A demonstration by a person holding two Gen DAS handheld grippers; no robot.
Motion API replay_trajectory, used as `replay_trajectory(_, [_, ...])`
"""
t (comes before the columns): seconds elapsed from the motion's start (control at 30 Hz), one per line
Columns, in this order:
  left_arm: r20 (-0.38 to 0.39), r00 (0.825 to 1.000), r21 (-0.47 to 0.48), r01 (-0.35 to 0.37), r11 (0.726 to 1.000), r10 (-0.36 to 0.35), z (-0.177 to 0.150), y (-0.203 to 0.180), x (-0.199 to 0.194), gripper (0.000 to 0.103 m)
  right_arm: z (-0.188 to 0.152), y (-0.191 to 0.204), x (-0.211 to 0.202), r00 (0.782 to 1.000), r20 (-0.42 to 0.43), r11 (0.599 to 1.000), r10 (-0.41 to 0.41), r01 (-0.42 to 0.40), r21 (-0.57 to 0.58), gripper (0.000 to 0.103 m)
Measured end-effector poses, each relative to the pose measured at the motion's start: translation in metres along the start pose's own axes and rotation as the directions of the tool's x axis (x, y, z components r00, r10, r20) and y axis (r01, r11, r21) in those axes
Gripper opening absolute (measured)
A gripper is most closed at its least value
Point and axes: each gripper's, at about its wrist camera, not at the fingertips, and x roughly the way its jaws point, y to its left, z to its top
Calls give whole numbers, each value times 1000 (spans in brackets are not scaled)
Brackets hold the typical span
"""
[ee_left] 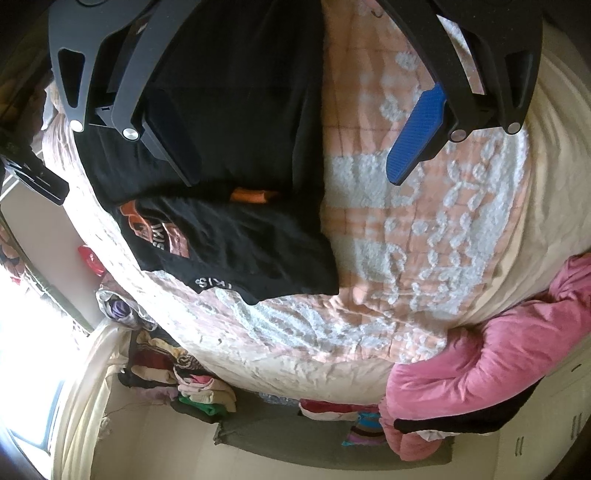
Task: Fold small clothes
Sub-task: 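Move both open tools to the hem of the black sweatshirt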
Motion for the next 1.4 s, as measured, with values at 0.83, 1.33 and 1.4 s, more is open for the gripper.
replay_trajectory(0.83, [-13,1000,9,-25,1000,25,-42,10,-38,93,-44,-22,-49,998,-14,998,-56,56,-5,98])
replay_trajectory(1.33, [-73,997,14,-38,999,39,-72,18,-42,93,-76,-37,-50,993,-88,996,-84,84,-1,98])
replay_trajectory(1.4, [-81,996,19,-40,999,41,-75,19,-42,93,-81,-41,-51,992,-95,996,-89,90,5,98])
